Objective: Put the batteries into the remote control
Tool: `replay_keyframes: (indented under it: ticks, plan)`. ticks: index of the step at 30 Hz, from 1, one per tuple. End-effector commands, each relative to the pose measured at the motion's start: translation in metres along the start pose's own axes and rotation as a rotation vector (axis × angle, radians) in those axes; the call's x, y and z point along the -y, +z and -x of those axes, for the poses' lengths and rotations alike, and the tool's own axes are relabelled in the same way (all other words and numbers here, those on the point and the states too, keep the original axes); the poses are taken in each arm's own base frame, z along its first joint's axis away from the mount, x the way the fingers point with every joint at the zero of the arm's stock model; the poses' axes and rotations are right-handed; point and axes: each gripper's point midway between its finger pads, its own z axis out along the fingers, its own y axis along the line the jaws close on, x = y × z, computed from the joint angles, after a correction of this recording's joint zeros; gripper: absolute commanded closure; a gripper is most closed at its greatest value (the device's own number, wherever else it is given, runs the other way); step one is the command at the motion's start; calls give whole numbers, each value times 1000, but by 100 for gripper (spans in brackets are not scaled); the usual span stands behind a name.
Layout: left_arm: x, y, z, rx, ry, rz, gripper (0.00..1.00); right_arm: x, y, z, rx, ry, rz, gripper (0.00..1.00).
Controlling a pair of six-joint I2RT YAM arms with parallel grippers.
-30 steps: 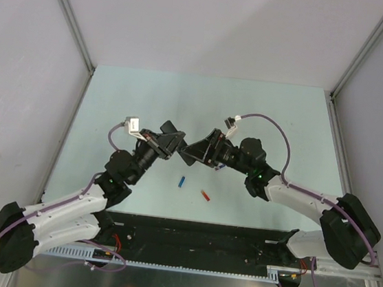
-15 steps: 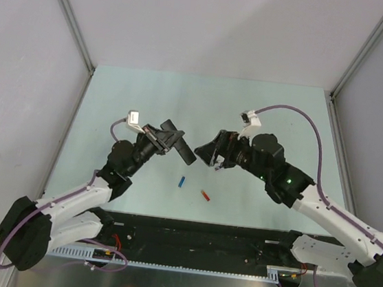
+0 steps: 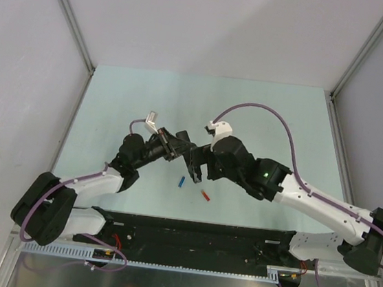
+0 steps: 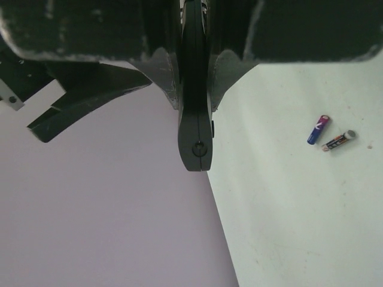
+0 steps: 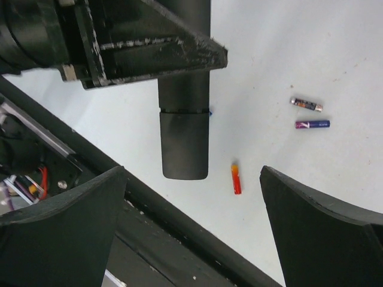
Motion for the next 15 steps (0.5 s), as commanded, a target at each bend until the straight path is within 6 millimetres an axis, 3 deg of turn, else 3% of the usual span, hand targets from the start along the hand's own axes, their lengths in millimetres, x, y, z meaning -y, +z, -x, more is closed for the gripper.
replay_keyframes:
  ticks: [1, 5, 15]
  plan:
    - [44, 4, 6, -33, 20, -154, 100, -3, -1, 1, -16, -62, -39, 2]
    - [44, 4, 4, -45, 11, -158, 100, -8, 11, -5, -45, -84, -58, 5]
    - [41, 5, 3, -49, 3, -154, 100, -12, 24, -9, -64, -96, -59, 23]
